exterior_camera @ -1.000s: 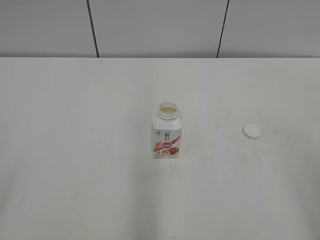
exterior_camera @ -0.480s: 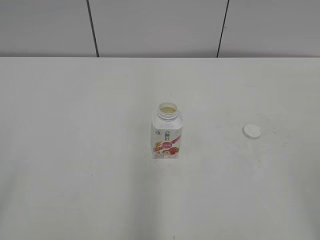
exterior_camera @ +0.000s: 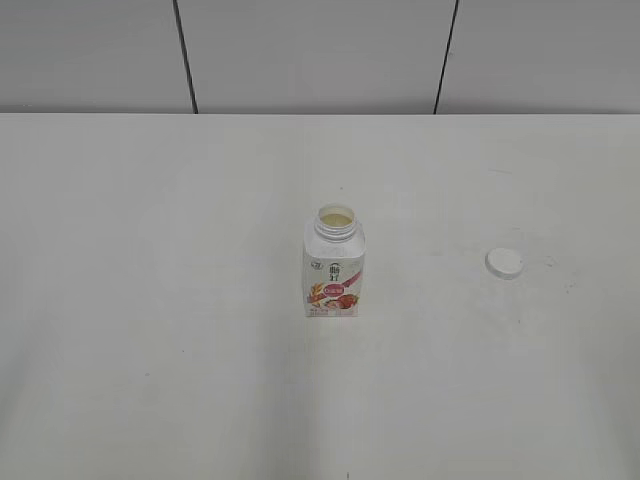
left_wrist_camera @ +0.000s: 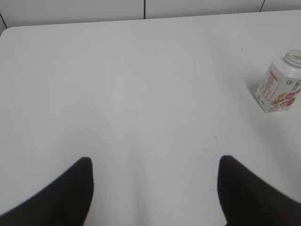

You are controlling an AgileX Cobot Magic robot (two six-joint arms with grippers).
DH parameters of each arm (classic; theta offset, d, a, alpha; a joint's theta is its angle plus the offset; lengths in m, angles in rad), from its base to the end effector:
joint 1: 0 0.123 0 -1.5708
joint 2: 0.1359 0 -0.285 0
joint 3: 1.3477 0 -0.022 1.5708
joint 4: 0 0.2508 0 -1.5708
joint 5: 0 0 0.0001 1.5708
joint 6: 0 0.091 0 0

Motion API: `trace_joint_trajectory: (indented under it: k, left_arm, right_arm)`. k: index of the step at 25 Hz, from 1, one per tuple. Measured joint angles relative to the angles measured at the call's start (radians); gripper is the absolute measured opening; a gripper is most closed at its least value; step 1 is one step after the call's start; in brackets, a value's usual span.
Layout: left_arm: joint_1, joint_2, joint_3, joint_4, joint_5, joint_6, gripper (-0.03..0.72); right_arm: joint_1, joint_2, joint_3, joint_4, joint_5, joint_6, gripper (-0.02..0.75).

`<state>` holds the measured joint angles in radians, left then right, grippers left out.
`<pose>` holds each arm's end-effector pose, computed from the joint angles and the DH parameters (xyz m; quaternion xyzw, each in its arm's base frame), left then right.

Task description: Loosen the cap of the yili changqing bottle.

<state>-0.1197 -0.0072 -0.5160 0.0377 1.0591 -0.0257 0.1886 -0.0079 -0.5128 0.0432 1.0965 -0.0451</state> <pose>-0.0074 0.0039 0.2818 0.0388 0.8457 -0.0199 0.5319 -0.0096 0.0017 0.2779 -0.1013 0.8509 0.0584 0.5121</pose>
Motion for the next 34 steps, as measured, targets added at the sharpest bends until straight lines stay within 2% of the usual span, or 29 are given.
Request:
trace_joint_trajectory:
  k: [6,10,20,34]
  left_arm:
    - [0.0,0.0,0.0,-0.001,0.0,0.0,0.503]
    - [0.002,0.0,0.0,-0.001,0.0,0.0,0.503]
    - [0.075,0.0,0.0,-0.001,0.0,0.0,0.503]
    - [0.076,0.0,0.0,-0.001,0.0,0.0,0.496]
  right_arm:
    - [0.0,0.0,0.0,0.0,0.0,0.0,0.566]
    - [-0.039,0.0,0.0,0.0,0.0,0.0,0.566]
    - [-0.063,0.0,0.0,0.0,0.0,0.0,0.566]
    - [-0.063,0.0,0.0,0.0,0.0,0.0,0.566]
